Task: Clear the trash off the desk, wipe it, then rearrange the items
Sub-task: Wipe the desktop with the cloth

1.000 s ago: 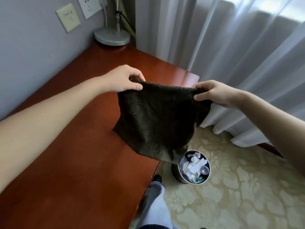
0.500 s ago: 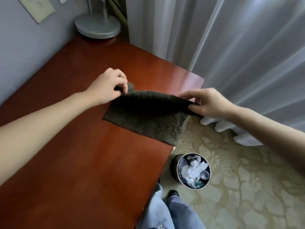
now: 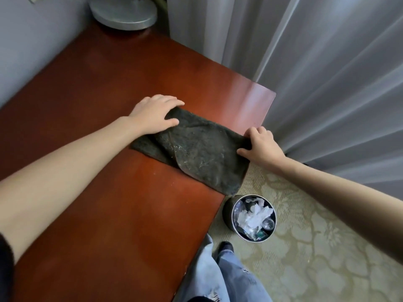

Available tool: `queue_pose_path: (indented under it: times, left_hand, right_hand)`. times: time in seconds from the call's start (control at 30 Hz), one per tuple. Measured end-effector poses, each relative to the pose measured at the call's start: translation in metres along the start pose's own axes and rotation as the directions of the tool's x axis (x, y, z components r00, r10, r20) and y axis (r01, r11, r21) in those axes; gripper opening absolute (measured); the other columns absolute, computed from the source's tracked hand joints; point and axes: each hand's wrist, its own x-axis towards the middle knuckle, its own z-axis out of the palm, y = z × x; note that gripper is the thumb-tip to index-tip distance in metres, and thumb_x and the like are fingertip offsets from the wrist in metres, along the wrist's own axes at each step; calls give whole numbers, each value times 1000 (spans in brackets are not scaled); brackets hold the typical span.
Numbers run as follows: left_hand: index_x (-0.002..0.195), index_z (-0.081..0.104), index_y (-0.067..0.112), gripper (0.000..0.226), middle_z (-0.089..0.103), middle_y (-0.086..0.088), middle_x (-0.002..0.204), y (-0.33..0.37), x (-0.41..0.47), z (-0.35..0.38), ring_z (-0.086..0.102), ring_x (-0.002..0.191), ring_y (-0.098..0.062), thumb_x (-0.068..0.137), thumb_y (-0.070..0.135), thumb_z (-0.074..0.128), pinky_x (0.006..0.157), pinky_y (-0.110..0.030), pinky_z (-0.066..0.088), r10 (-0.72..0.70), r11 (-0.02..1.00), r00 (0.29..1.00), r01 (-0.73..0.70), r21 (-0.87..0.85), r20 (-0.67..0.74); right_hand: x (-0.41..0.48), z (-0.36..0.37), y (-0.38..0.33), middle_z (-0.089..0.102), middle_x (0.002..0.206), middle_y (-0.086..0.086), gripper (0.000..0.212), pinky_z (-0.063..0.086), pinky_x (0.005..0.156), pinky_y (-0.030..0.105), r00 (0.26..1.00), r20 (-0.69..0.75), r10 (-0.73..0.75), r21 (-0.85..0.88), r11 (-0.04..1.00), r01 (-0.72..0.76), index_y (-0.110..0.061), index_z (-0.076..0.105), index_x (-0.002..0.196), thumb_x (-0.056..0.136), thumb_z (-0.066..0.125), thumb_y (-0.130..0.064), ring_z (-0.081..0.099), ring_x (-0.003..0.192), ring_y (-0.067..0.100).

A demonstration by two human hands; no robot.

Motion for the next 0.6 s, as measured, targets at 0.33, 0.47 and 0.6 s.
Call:
queue_pose_path:
  times: [0.33, 0.47, 0.6]
  left_hand:
    - [141, 20, 45, 96, 12, 13, 151, -23, -15, -6, 12, 136, -13, 69, 1, 66, 86, -30, 39, 60, 989, 981, -33, -144, 186]
    - [140, 23, 45, 92, 11, 11, 151, -17, -22, -4, 16, 131, -15, 69, 15, 72, 92, -32, 38, 62, 991, 986, -42, -130, 156]
    - [131, 41, 39, 73, 17, 7, 149, -27, -30, -3, 20, 131, -18, 70, 14, 73, 103, -40, 32, 9, 975, 984, 31, -221, 178]
  right_hand:
    - [3, -50, 8, 48, 66, 3, 21, 46, 39, 20, 935, 258, 243, 561, 750, -350, -15, 46, 71, 83, 58, -3, 51, 55, 16]
    - [-2, -76, -20, 49, 68, 4, 14, 46, 40, 21, 921, 360, 150, 736, 561, -380, -14, 50, 75, 84, 56, -4, 53, 55, 15]
    - [4, -76, -90, 52, 67, 5, 17, 51, 44, 20, 921, 390, -23, 839, 422, -345, -12, 49, 75, 87, 55, -1, 60, 45, 10]
